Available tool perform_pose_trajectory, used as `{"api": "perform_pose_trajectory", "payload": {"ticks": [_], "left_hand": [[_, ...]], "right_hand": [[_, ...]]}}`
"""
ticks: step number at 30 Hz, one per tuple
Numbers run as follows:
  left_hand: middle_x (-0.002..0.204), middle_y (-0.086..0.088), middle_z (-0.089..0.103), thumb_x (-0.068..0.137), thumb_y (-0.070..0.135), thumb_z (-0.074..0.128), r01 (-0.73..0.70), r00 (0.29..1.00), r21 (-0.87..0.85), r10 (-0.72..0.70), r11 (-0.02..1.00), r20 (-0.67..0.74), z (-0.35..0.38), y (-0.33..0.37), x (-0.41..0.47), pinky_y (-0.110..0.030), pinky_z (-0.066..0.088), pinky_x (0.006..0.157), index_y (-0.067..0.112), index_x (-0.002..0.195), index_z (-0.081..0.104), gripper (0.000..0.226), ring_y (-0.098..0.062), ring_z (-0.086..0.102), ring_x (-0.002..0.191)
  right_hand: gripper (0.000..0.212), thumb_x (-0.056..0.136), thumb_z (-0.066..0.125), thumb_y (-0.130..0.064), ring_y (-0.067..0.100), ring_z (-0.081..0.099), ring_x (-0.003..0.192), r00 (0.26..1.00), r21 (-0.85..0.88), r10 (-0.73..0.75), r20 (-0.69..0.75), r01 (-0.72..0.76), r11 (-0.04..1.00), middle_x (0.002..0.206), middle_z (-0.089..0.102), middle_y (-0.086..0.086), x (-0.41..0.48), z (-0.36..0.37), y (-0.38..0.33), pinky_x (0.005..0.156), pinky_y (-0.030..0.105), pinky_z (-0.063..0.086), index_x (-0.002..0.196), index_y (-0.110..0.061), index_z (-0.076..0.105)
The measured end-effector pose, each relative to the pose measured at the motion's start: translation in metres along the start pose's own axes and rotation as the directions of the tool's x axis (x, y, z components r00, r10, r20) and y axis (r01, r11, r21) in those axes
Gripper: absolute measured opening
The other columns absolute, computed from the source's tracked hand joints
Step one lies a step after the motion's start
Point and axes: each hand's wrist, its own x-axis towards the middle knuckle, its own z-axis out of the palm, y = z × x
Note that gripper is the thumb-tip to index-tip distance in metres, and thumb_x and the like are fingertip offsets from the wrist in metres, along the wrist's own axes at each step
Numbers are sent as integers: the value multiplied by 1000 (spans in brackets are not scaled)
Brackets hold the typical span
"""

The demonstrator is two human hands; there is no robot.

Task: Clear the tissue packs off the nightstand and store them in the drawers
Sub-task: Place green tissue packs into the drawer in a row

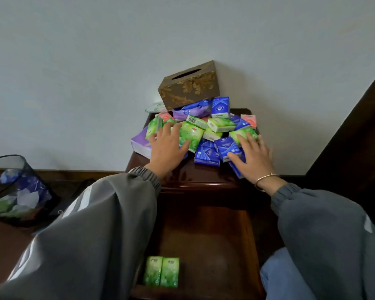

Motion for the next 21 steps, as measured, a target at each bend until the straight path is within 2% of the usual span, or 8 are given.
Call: {"api": "perform_pose_trajectory", "payload": {"ticks": [3,6,9,14,17,21], "left_hand": [[147,-8,35,92,51,47,97,992,33,-94,995,-84,-1,-13,21,-54,24,108,19,141,38,59,-30,36,133],[152,-11,29,91,58,43,257,961,0,-256,966,-107,-4,-37,41,-56,20,111,21,145,33,66,-33,29,138],[155,-15,23,85,72,40,382,924,-23,-382,924,16,-2,-50,53,-59,19,110,26,147,25,79,-39,26,140],[149,-14,33,69,88,36,371,921,-18,-365,928,138,13,-33,67,-61,27,105,31,143,29,94,-43,39,131],[147,-15,35,76,81,39,373,908,68,-379,925,178,19,-24,74,-54,33,104,25,143,32,88,-43,42,128],[144,-17,34,89,54,47,302,934,77,-311,950,176,25,-23,73,-50,41,97,19,140,38,62,-45,41,125]], "right_hand": [[68,86,33,-67,28,8,145,1000,-26,3,-22,-4,1000,158,14,-5,2,18,-1,112,59,14,146,-40,19],[68,84,29,-70,28,17,144,994,-50,6,-111,-11,999,156,21,-4,1,28,2,111,56,18,145,-41,23],[70,82,24,-70,29,24,142,987,-50,-4,-163,-5,999,154,27,-2,1,33,2,108,55,22,144,-39,27],[70,82,23,-71,29,26,141,979,-45,-20,-205,11,999,153,29,-2,1,37,4,107,54,25,144,-39,26],[69,82,24,-71,28,26,141,975,-21,-21,-223,16,1000,153,30,-3,1,37,3,107,54,25,144,-39,27],[69,82,23,-71,27,25,141,974,-13,-13,-227,10,1000,153,29,-4,0,38,5,108,54,24,143,-40,25]]}}
